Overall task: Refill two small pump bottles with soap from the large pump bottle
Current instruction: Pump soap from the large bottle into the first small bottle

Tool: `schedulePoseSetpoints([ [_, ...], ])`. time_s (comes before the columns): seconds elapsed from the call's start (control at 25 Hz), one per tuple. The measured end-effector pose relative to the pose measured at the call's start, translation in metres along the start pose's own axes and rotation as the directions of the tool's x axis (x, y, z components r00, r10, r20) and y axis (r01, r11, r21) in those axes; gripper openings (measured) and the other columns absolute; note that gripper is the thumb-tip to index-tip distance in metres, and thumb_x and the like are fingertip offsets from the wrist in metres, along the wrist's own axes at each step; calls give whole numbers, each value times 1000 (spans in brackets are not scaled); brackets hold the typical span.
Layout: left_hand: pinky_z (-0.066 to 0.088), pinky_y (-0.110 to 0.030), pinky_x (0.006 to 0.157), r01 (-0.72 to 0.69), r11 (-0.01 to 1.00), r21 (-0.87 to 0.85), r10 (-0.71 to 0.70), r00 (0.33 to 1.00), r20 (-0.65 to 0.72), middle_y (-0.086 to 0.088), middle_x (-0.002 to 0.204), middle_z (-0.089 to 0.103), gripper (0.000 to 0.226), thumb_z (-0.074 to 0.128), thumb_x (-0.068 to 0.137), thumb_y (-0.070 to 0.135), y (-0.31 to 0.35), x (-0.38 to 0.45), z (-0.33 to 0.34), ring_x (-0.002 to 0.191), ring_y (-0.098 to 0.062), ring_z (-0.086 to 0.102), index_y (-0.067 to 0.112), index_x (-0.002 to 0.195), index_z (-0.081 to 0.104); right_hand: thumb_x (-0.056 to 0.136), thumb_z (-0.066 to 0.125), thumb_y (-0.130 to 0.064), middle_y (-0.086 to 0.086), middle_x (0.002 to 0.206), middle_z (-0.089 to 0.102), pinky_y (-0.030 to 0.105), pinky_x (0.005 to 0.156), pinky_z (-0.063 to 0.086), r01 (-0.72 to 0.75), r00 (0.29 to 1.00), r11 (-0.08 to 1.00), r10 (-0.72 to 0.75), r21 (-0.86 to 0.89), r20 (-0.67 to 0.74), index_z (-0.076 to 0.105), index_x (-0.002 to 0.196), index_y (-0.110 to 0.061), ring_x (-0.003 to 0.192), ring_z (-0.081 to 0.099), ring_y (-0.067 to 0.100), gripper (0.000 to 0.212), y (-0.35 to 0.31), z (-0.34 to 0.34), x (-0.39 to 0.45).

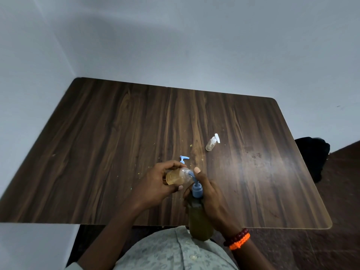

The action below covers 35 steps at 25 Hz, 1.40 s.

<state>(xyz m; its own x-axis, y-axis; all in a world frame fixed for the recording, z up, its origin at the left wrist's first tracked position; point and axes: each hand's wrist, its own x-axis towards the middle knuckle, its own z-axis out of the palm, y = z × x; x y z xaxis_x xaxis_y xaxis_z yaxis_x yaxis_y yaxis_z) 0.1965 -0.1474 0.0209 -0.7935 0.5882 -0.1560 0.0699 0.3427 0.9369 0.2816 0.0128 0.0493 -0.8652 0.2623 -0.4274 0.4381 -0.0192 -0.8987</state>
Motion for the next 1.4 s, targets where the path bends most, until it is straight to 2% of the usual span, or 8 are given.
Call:
schedulePoseSetpoints([
  [0.24,61,-49,99,6,1000,25,-7,1000,16,7,123,75,47,87,83,8,-1,1,3,115,-12,72,23,125,71,104,48,-40,37,116,65,58,92,59,-81,997,995,81,-56,-9,57,120,7,103,68,51,51,12,-5,2],
  [0.4,60,-50,100,5,1000,13,-5,1000,13,5,126,74,49,87,83,10,-1,3,1,117,-15,71,22,127,69,101,42,-45,7,82,76,26,66,58,-37,999,999,37,-14,29,68,94,-7,69,71,15,47,2,-6,3],
  [0.48,60,-51,100,12,1000,-6,-12,1000,7,4,126,73,49,87,83,9,-1,3,0,118,-16,70,22,128,69,91,40,-53,-1,66,72,29,67,57,4,999,1000,-3,-12,51,67,77,-13,60,67,15,50,-2,-4,3],
  [0.76,60,-50,100,7,1000,1,-7,999,32,4,124,74,47,86,83,8,-3,2,3,117,-15,71,20,126,70,103,50,-39,29,116,63,35,78,58,-83,996,996,84,13,-35,57,102,-13,100,68,43,27,14,-4,2],
  [0.84,60,-51,99,3,1000,-16,-2,1000,28,3,124,74,47,87,83,9,-3,3,4,117,-17,71,20,126,70,98,49,-48,35,119,62,48,89,57,-89,996,996,89,10,-22,60,107,-2,106,65,50,48,12,-4,2],
  [1.0,60,-51,101,-4,1000,-10,4,1000,12,2,127,73,49,87,83,11,-4,3,2,119,-18,70,20,127,69,90,40,-53,18,85,72,40,80,57,13,999,999,-15,29,50,67,88,-2,74,68,27,58,6,-4,2],
  [1.16,60,-50,99,-8,1000,-1,8,1000,24,6,123,74,46,86,83,8,-4,2,4,116,-15,71,23,123,71,103,48,-39,23,108,64,32,74,54,-62,998,998,63,-18,24,61,98,-10,86,63,26,32,18,-10,2],
  [1.4,61,-52,97,1,1000,-9,0,1000,26,4,120,75,44,86,82,5,-7,2,8,114,-17,72,22,121,72,81,48,-87,-5,91,73,24,73,54,-33,989,989,53,-145,140,70,90,-33,80,69,8,59,29,-17,6],
])
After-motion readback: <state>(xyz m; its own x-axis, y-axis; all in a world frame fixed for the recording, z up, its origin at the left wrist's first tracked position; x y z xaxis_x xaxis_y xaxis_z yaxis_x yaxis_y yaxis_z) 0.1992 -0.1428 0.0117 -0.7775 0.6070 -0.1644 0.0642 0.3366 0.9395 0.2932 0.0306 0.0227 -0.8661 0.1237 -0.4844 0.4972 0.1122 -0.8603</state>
